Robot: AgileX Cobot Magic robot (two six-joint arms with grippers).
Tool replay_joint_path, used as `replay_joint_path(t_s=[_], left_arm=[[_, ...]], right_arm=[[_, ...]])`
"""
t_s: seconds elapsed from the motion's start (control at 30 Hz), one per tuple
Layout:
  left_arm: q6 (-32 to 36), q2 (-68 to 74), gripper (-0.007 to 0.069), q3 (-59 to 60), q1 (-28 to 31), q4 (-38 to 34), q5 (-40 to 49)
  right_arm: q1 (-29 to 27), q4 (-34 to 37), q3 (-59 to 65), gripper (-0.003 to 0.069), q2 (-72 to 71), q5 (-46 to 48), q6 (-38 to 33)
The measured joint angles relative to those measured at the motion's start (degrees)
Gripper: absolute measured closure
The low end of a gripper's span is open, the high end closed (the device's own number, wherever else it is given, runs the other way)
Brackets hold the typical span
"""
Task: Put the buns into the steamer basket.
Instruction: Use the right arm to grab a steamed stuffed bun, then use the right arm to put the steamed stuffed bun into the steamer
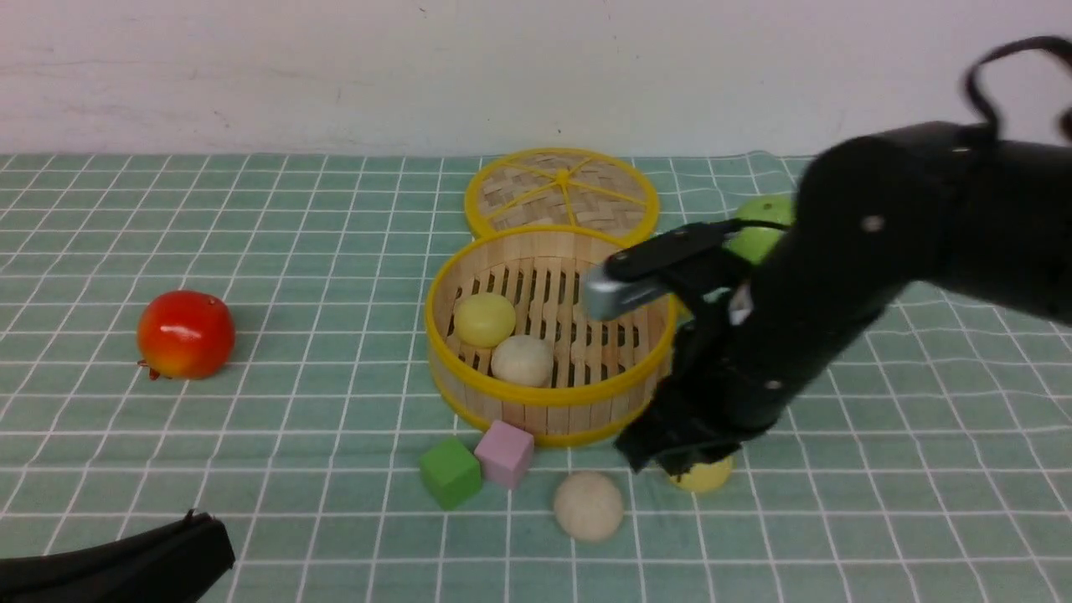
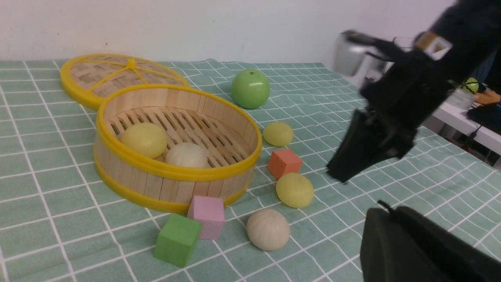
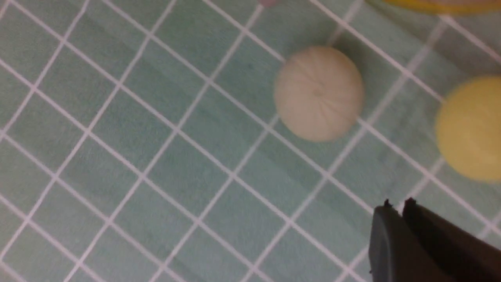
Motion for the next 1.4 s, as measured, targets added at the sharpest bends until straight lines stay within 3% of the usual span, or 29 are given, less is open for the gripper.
replay_joint_path(t_s=[0.37,0.83,0.97,1.13,1.2,1.4], left_arm=[[0.0,0.0,0.0618,0.0,0.0,0.0,0.0],[0.0,0.0,0.0610,0.0,0.0,0.0,0.0],[0.0,0.0,0.0608,0.0,0.0,0.0,0.0],[0.0,0.0,0.0606,0.0,0.0,0.0,0.0],[0.0,0.0,0.0604,0.0,0.0,0.0,0.0],[0.0,0.0,0.0601,0.0,0.0,0.0,0.0]], right_arm=[[1.6,0.1,-6.9,0.0366,11.3,-3.3,1.3],[1.1,0.9,-7.1,0.0353,16.1,-7.6,1.3],[1.1,0.9,-7.1,0.0368,16.2,-7.6,1.3],[1.1,1.2,-7.1,0.0528,16.2,-6.7,-0.5],[1.1,1.8,-7.1,0.0625,16.2,-5.9,-2.1],[1.1,2.4,-7.6,0.0645,13.4,-2.7,-3.7]])
